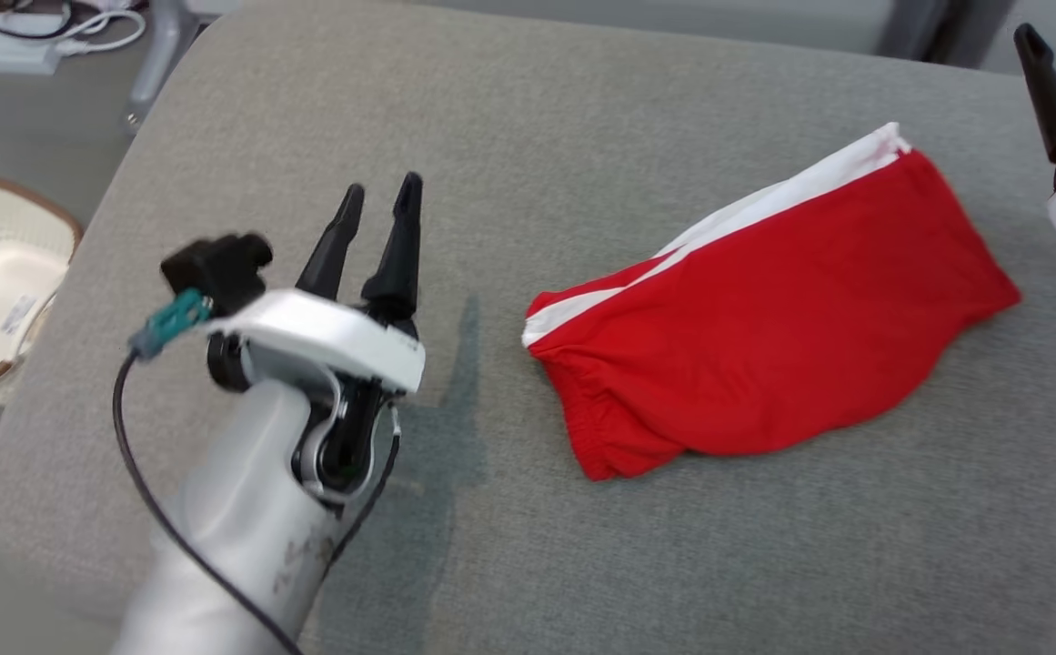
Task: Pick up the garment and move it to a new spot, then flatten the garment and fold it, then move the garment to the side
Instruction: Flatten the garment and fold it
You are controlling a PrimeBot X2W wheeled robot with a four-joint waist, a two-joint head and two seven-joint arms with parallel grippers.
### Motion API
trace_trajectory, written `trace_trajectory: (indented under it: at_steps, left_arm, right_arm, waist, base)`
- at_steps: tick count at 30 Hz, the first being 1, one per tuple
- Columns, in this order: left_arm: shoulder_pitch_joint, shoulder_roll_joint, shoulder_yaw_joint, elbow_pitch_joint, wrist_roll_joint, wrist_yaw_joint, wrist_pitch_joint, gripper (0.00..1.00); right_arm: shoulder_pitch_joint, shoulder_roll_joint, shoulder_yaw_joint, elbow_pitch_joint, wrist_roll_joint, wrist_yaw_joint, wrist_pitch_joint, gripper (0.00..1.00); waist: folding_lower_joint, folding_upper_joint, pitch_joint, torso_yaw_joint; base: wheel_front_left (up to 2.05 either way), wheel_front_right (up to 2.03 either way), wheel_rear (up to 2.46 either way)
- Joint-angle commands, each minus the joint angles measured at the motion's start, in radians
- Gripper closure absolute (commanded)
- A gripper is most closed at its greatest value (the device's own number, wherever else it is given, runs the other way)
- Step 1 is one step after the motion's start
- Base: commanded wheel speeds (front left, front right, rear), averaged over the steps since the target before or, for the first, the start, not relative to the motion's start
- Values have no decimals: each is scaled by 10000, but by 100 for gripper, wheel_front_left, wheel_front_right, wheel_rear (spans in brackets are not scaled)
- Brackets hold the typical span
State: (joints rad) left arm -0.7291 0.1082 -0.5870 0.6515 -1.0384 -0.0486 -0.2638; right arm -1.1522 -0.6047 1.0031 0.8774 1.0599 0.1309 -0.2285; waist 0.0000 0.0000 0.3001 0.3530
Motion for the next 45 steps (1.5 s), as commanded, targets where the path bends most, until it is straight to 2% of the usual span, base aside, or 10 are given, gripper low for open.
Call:
trace_trajectory:
  at_steps: [1,3,5,7,8,14,19,27,36,45]
  left_arm:
    - [771,-138,833,-612,838,188,12,0]
    - [1420,-132,1857,-1558,2131,324,7,0]
    - [2192,-255,2577,-2370,3304,389,8,0]
    - [2877,-366,3247,-3088,4246,323,6,0]
    - [3485,-435,3799,-3601,4913,211,7,0]
    - [4933,-544,4709,-4693,6628,-116,6,0]
    - [5842,-553,4889,-5182,6968,-148,4,0]
    - [6658,-546,4740,-5272,7017,30,5,0]
    - [6704,-553,4474,-5264,6934,95,4,0]
    - [6413,-554,4118,-5526,7120,50,4,0]
  right_arm:
    - [269,60,-135,-17,-303,-4,-253,0]
    - [445,180,-552,-102,-740,-4,-377,0]
    - [636,197,-1504,-545,-1535,-4,-382,0]
    - [1368,304,-2650,-1040,-2429,-4,-373,0]
    - [2136,517,-3825,-1677,-3450,-4,-363,0]
    - [4920,1533,-6775,-3563,-6022,-4,-362,0]
    - [6833,2594,-8383,-4542,-7101,-4,-361,0]
    - [8437,3706,-9497,-4784,-7748,-4,-362,0]
    - [8459,3883,-9470,-3913,-7562,-4,-361,0]
    - [7196,3888,-9078,-1658,-5283,-4,646,0]
  waist:
    - [0,0,-384,-414]
    - [0,0,-586,-653]
    - [0,0,-753,-892]
    - [0,0,-939,-1107]
    - [0,0,-1154,-1303]
    - [0,0,-1691,-1771]
    - [0,0,-2007,-2010]
    - [0,0,-2210,-2178]
    - [0,0,-2165,-1915]
    - [0,0,-1689,-1031]
  base:
    - [0,0,0]
    - [0,0,0]
    - [0,0,0]
    - [0,0,0]
    - [0,0,0]
    - [0,0,0]
    - [0,0,0]
    - [0,0,0]
    - [0,0,0]
    - [0,0,0]
